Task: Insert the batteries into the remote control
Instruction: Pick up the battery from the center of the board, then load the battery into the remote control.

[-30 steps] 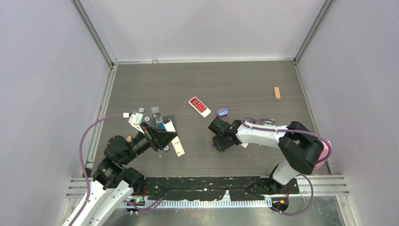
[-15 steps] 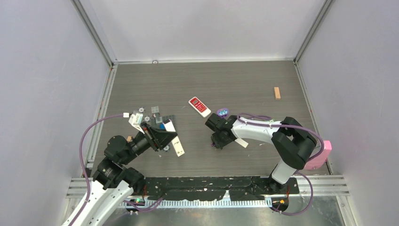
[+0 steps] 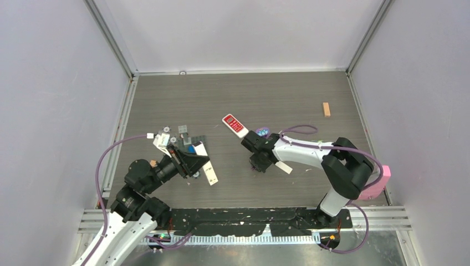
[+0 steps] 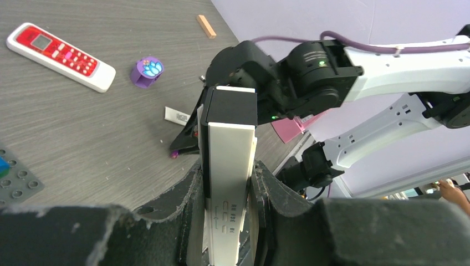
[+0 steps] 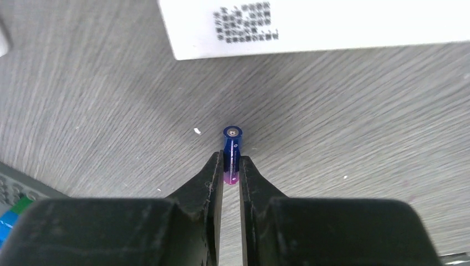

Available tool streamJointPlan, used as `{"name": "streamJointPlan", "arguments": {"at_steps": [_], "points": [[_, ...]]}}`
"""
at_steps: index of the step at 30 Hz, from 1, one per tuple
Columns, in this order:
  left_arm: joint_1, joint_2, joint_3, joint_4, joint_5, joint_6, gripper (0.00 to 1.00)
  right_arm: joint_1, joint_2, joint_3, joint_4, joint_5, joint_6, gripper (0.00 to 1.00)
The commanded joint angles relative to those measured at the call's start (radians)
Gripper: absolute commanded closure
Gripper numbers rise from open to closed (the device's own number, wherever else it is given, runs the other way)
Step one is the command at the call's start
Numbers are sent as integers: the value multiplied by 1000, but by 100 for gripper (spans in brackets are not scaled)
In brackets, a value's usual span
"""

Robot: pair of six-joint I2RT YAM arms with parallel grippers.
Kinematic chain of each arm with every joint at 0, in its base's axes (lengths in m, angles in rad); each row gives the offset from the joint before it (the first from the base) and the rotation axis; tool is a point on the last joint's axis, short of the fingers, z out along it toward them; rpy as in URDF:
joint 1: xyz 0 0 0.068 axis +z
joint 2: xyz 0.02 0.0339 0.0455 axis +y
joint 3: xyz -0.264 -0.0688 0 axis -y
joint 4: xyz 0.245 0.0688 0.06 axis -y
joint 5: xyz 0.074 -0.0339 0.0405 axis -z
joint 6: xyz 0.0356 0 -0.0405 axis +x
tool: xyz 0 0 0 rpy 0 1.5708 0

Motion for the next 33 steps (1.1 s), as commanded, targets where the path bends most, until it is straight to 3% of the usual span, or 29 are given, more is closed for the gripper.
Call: {"name": "streamJointPlan", "arguments": {"at_steps": [1, 7, 10, 14, 20, 25, 33], "points": [[-1, 17, -21, 81, 20, -53, 92, 25, -168, -19, -19, 214, -207, 95], [-1, 38, -71, 189, 35, -141, 93, 37, -491, -225, 254, 252, -510, 95], [0, 41, -99, 266, 42, -200, 93, 39, -633, -313, 480, 145, -747, 95], [0, 31, -141, 382, 39, -293, 95, 65, -782, -318, 546, 36, -928, 95], [-1, 20, -191, 530, 30, -388, 99, 297, -791, -191, 619, 3, -1174, 95], [0, -13, -175, 453, 6, -370, 100, 503, -738, -72, 607, 76, -1336, 95], [-1, -59, -180, 429, -15, -394, 100, 643, -566, 88, 528, 211, -1423, 95]]}}
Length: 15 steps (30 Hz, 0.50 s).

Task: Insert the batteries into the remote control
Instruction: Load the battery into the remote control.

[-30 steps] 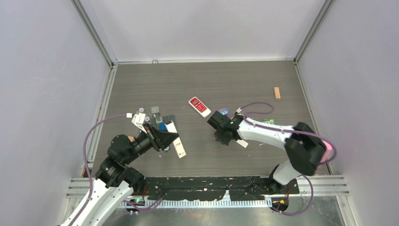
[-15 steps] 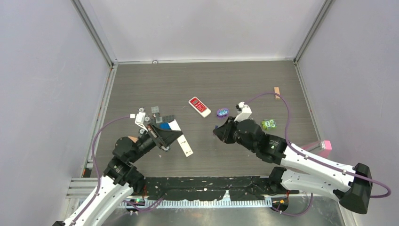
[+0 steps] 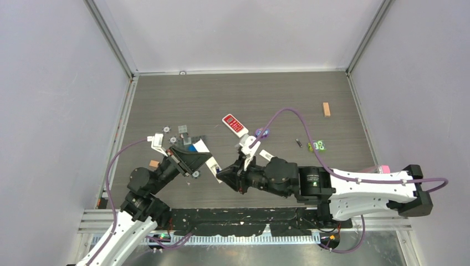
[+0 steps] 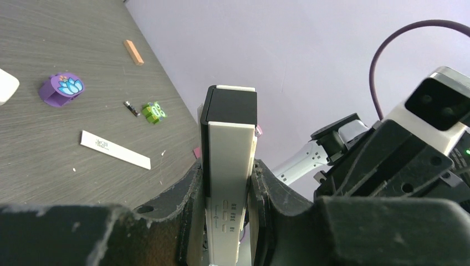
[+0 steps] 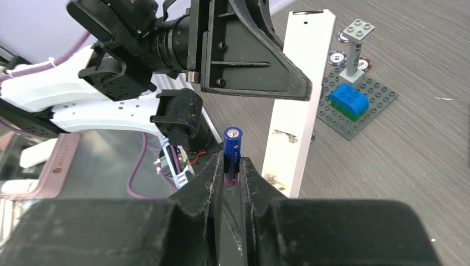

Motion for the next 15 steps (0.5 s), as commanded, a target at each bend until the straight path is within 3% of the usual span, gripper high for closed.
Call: {"name": "streamJointPlan", "arguments": {"at_steps": [1, 9, 15], "points": [[0, -23, 16, 31, -22, -23, 100, 59, 91, 99, -28, 138, -98, 95], [0, -44, 18, 2, -12, -35, 100, 78, 154, 132, -48, 267, -161, 95], [0, -51, 10, 1, -10, -37, 100, 79, 175, 129, -47, 271, -212, 95]]}}
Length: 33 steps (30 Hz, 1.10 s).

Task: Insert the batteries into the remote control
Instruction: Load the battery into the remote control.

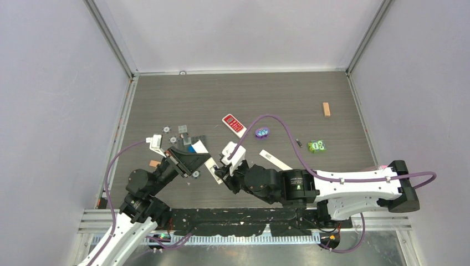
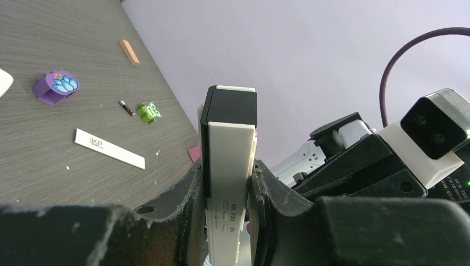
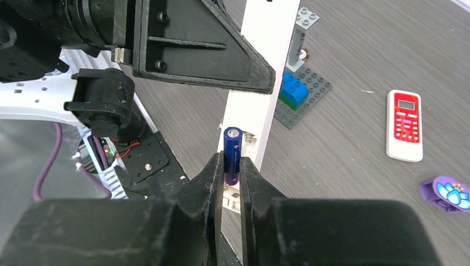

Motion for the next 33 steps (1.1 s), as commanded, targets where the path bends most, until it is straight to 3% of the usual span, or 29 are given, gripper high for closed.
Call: {"name": "streamJointPlan", "arguments": {"at_steps": [1, 18, 33], "points": [[-1, -11, 10, 33, -3, -12, 100, 5, 11, 36, 35, 38, -60, 95], [-1, -12, -10, 76, 6, -55, 100, 5, 74, 55, 35, 23, -28, 95], [-1, -26, 2, 88, -11, -154, 100, -1, 60, 55, -48, -29, 48, 84]]}}
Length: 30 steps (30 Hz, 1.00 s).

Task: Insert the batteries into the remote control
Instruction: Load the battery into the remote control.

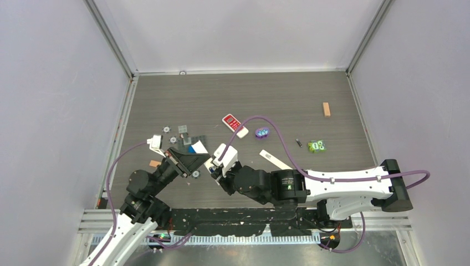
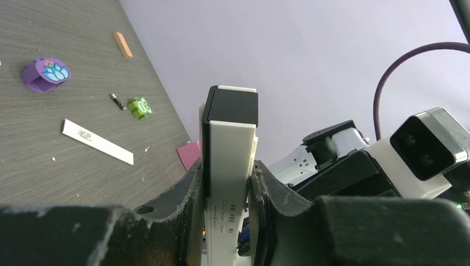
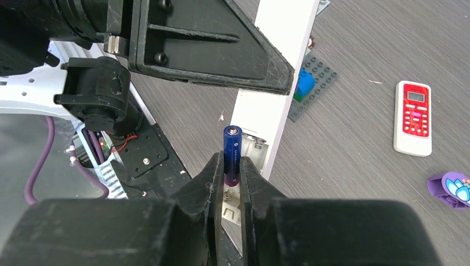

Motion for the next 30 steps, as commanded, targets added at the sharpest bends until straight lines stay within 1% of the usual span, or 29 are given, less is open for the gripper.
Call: {"name": "streamJointPlan", "arguments": {"at_steps": [1, 8, 16, 30], "points": [[-1, -6, 21, 85, -4, -78, 100, -2, -19, 13, -13, -30, 48, 84], [0, -12, 28, 62, -20, -87, 99, -3, -38, 13, -29, -50, 74, 85], [1, -14, 31, 64, -22, -86, 99, -8, -30, 58, -102, -87, 106, 84], [-1, -18, 33, 54, -14, -82, 99, -14, -25, 92, -121, -45, 127, 68]]}}
